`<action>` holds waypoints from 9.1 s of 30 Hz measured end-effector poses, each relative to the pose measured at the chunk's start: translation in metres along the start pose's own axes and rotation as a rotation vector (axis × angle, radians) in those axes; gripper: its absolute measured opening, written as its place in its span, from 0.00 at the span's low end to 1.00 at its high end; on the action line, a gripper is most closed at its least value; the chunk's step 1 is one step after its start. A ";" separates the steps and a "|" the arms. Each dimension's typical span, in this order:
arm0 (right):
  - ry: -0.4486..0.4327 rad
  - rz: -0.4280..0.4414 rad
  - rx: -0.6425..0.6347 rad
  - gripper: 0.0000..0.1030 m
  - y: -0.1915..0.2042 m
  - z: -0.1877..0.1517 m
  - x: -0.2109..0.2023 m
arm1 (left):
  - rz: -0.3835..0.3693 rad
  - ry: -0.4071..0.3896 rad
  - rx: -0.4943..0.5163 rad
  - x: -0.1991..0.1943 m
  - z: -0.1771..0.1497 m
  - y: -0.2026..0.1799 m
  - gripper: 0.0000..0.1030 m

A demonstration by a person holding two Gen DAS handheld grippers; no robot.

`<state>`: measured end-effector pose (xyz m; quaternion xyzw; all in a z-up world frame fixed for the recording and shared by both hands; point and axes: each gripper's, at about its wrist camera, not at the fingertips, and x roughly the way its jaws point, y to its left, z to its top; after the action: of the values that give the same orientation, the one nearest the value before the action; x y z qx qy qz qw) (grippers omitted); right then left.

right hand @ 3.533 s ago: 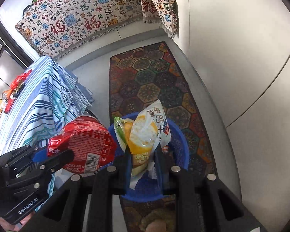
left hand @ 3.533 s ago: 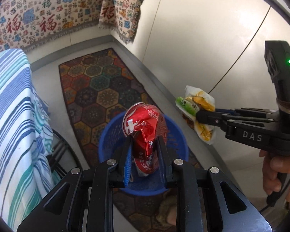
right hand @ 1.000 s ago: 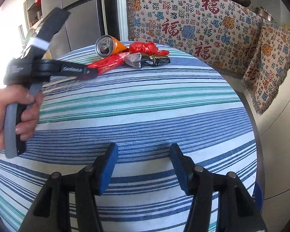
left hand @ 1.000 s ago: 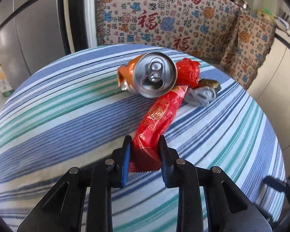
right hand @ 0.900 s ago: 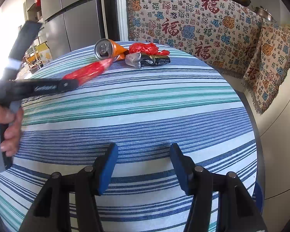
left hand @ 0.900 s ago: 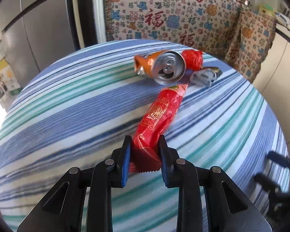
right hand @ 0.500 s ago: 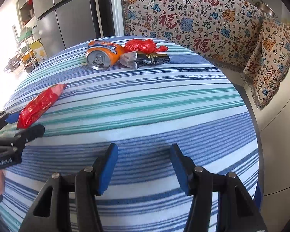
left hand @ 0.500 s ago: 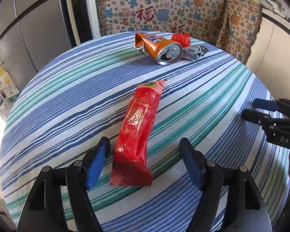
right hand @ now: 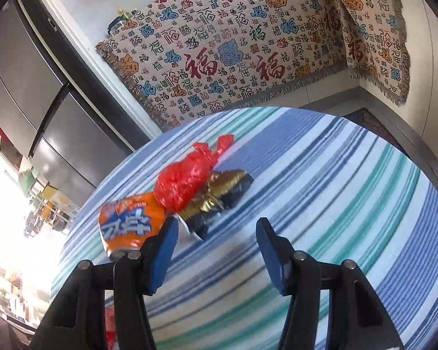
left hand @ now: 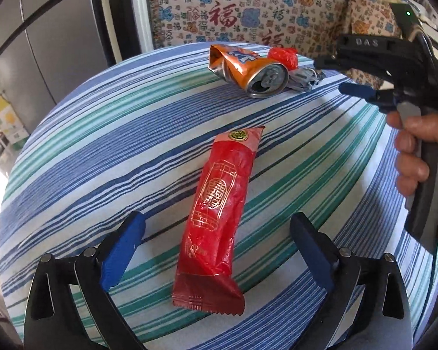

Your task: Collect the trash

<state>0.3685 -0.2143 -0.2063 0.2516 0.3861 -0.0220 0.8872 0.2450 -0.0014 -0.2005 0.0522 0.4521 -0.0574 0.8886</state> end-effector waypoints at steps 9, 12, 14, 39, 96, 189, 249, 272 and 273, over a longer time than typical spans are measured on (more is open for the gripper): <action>0.194 -0.069 -0.171 0.30 0.019 0.000 0.017 | 0.000 0.002 0.001 0.000 0.001 0.000 0.96; 0.260 -0.048 -0.395 0.29 0.023 -0.017 -0.007 | 0.002 0.003 0.000 0.000 0.001 0.000 0.97; 0.321 -0.030 -0.534 0.29 0.021 -0.029 -0.026 | 0.006 0.004 0.000 0.001 0.002 0.000 0.98; 0.173 -0.024 -0.317 0.52 -0.032 -0.078 -0.082 | 0.030 0.009 -0.033 0.002 0.001 0.004 0.99; 0.349 -0.107 -0.773 0.31 0.011 -0.054 -0.020 | -0.081 0.014 0.062 -0.004 0.016 0.003 0.33; -0.011 -0.277 0.042 0.48 -0.377 -0.002 -0.234 | -0.557 0.072 0.265 0.002 0.011 -0.399 0.61; 0.112 -0.049 -0.638 0.73 -0.038 -0.113 -0.074 | -0.014 -0.003 -0.105 -0.013 0.008 0.007 0.90; 0.149 0.006 -0.414 0.74 0.043 0.010 0.029 | 0.067 0.011 -0.090 0.007 0.006 0.004 1.00; 0.162 -0.003 -0.393 0.74 0.052 0.017 0.041 | 0.068 0.011 -0.091 0.007 0.007 0.004 1.00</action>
<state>0.4212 -0.1702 -0.2025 0.0741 0.4532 0.0724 0.8853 0.2552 0.0011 -0.2023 0.0274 0.4572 -0.0064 0.8889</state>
